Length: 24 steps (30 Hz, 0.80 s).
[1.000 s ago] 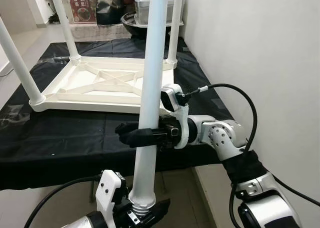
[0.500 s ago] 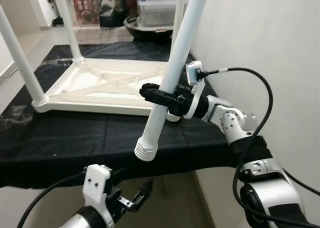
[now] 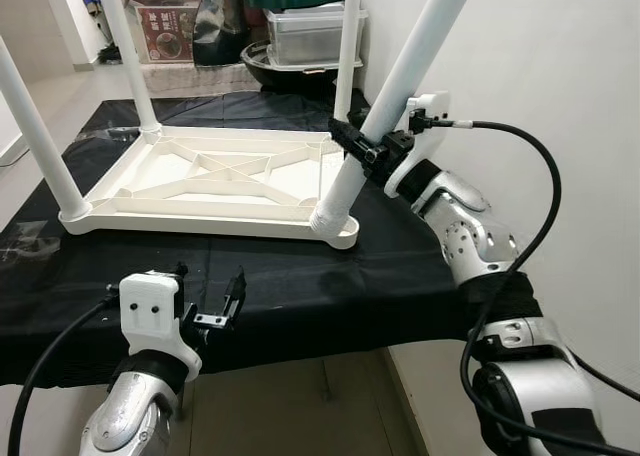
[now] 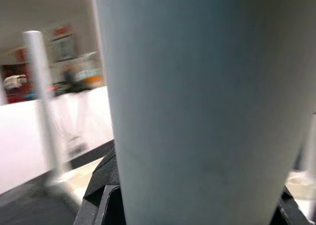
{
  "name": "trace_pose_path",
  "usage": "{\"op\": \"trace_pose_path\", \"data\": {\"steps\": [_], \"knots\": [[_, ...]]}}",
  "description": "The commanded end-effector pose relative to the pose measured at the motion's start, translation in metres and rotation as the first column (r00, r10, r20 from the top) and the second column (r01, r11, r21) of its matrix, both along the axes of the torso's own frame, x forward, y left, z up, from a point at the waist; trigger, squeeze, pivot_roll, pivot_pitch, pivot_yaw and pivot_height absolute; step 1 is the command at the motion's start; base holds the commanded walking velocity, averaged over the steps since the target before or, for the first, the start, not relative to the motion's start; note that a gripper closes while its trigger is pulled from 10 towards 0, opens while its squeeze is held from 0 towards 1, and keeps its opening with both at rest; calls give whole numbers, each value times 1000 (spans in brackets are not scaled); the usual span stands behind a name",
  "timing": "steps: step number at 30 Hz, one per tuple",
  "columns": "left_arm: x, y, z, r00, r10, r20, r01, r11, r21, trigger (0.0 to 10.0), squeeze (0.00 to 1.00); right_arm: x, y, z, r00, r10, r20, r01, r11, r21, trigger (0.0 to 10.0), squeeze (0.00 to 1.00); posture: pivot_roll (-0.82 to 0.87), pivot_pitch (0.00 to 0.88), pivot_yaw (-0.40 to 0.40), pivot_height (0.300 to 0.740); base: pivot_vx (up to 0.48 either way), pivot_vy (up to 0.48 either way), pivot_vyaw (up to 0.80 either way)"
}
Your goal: Building children table
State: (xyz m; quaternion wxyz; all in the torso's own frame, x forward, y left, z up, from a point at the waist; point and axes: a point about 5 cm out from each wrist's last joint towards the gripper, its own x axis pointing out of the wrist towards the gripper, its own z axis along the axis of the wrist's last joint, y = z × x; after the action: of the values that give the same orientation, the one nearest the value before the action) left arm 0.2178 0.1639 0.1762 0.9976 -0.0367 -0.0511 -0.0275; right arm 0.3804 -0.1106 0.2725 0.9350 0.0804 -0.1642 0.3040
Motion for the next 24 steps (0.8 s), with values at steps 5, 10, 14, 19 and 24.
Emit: {"op": "trace_pose_path", "data": {"steps": [5, 10, 14, 19, 24], "knots": [[4, 4, 0, 998, 54, 24, -54, 998, 19, 10000, 0, -2, 5, -8, 991, -134, 28, 134, 991, 11, 10000, 0, 35, 22, -9, 740, 155, 0, 0], [5, 2, 1, 998, 51, 37, -52, 998, 22, 10000, 0, -1, 9, -11, 987, -162, 23, 161, 987, 20, 10000, 0, 35, 22, -9, 740, 280, 0, 0], [5, 1, 0, 998, 55, 36, -56, 998, 26, 10000, 0, -1, 10, -12, 985, -173, 28, 172, 985, 22, 10000, 0, 34, 26, -10, 740, 293, 0, 0], [5, 1, 0, 998, 55, 40, -56, 998, 26, 10000, 0, -1, 12, -12, 983, -182, 38, 181, 983, 26, 10000, 0, 34, 26, -10, 740, 320, 0, 0], [6, 0, 0, 997, 61, 42, -62, 998, 22, 10000, 0, -2, 14, -12, 979, -199, 44, 198, 980, 29, 10000, 0, 36, 32, -11, 740, 325, 0, 0]]}}
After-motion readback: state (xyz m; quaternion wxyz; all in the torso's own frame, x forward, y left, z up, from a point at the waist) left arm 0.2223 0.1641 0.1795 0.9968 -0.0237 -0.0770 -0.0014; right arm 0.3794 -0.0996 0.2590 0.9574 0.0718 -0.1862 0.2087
